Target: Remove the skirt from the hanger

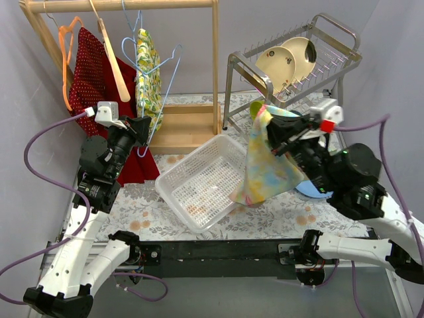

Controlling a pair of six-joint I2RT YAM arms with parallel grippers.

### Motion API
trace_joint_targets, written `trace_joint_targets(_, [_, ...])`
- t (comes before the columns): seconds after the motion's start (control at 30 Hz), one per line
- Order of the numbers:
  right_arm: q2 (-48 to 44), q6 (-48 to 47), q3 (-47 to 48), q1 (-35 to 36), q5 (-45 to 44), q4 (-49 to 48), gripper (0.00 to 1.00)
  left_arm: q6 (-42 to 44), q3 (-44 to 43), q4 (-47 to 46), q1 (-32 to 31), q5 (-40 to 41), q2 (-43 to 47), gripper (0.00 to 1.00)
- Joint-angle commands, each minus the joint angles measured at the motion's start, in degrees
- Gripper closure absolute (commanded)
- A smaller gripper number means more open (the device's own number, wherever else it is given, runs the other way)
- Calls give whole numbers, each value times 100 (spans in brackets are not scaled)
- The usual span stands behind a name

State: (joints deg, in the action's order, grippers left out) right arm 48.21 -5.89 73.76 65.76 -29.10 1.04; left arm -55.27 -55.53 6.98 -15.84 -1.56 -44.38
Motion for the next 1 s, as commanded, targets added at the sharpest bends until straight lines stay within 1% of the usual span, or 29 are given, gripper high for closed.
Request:
trace_joint_targets(0.0, [443, -140, 481, 34, 317, -113, 99, 69, -2, -206, 45, 86, 131, 100])
trace_joint_targets(0.2, [980, -246, 640, 34, 414, -235, 99, 69, 24, -224, 45, 7, 140, 100])
trace_joint_targets(0.33, [1217, -281, 412, 34, 335, -534, 99, 68, 16, -224, 45, -2, 149, 100])
trace_joint_targets(0.53, [1665, -211, 464, 25, 449, -622, 99, 69, 33, -233, 45, 7, 166, 100])
trace_joint_targets(0.67, [1850, -158, 307, -19, 432, -789, 99, 69, 33, -233, 45, 7, 167, 100])
trace_joint_targets(0.83, [2323, 0, 543, -361, 984, -1070, 99, 69, 51, -268, 54, -2, 175, 100])
trace_joint_targets(0.97, [2632, -88, 868, -528, 1205, -1210, 99, 69, 68, -259, 54, 7, 193, 100])
